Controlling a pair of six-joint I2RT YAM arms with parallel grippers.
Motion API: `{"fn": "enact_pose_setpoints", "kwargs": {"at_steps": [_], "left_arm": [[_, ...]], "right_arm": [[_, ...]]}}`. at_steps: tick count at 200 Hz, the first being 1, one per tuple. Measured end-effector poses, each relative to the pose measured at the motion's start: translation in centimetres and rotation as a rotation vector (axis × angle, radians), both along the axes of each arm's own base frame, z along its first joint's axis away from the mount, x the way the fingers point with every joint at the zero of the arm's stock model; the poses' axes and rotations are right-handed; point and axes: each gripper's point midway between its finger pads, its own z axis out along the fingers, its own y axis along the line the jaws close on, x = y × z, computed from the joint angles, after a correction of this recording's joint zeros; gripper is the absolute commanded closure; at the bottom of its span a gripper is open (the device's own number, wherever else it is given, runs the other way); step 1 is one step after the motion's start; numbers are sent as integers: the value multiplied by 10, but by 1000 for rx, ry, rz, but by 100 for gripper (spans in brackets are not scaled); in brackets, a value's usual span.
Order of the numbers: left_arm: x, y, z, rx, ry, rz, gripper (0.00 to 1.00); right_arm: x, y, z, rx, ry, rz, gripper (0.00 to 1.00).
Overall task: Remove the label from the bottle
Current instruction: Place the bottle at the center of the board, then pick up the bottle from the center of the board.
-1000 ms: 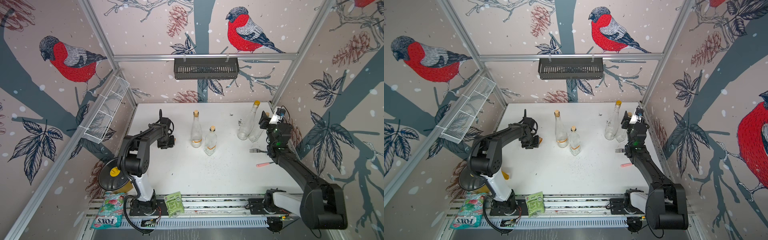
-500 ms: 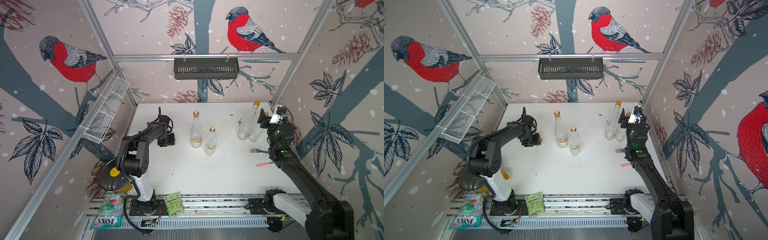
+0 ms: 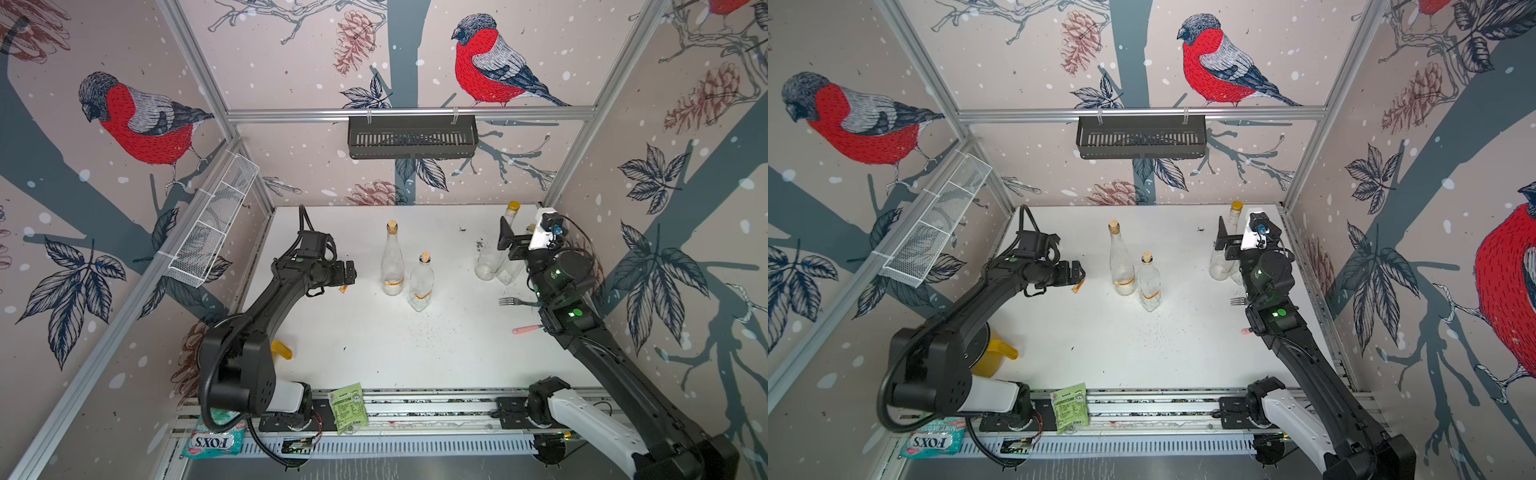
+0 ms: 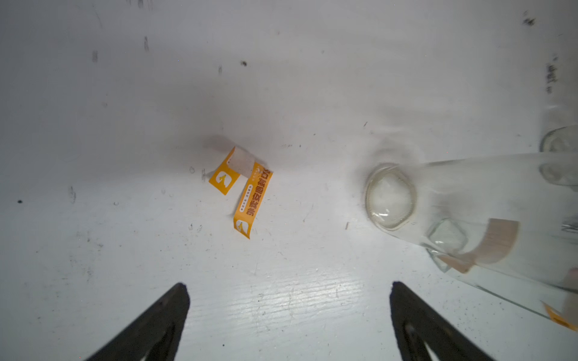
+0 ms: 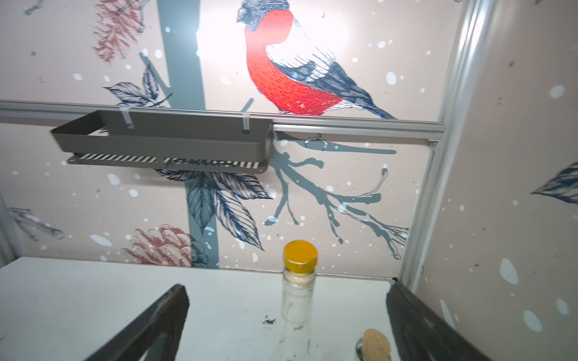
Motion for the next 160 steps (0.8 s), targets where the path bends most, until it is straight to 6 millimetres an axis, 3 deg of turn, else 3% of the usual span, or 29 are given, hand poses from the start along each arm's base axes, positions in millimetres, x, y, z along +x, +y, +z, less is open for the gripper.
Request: {"fn": "enact_pose_setpoints", "kwargs": {"at_steps": [41, 85, 107, 130, 160], "left_arm": [[-11, -5, 55, -95, -263, 11, 2], [-34, -2, 83, -182, -463, 52, 2], [-43, -10, 101, -249, -535, 23, 2], [-55, -27, 112, -314, -596, -46, 2], [-75, -51, 116, -385, -645, -129, 2]], "right_arm": [[-23, 71, -18, -13, 75, 234, 1], [-57, 135, -45, -50, 166, 461, 1], [-73, 164, -62, -70, 215, 566, 1], [-89, 186, -79, -86, 257, 650, 1], [-85, 198, -96, -90, 308, 648, 0]]}}
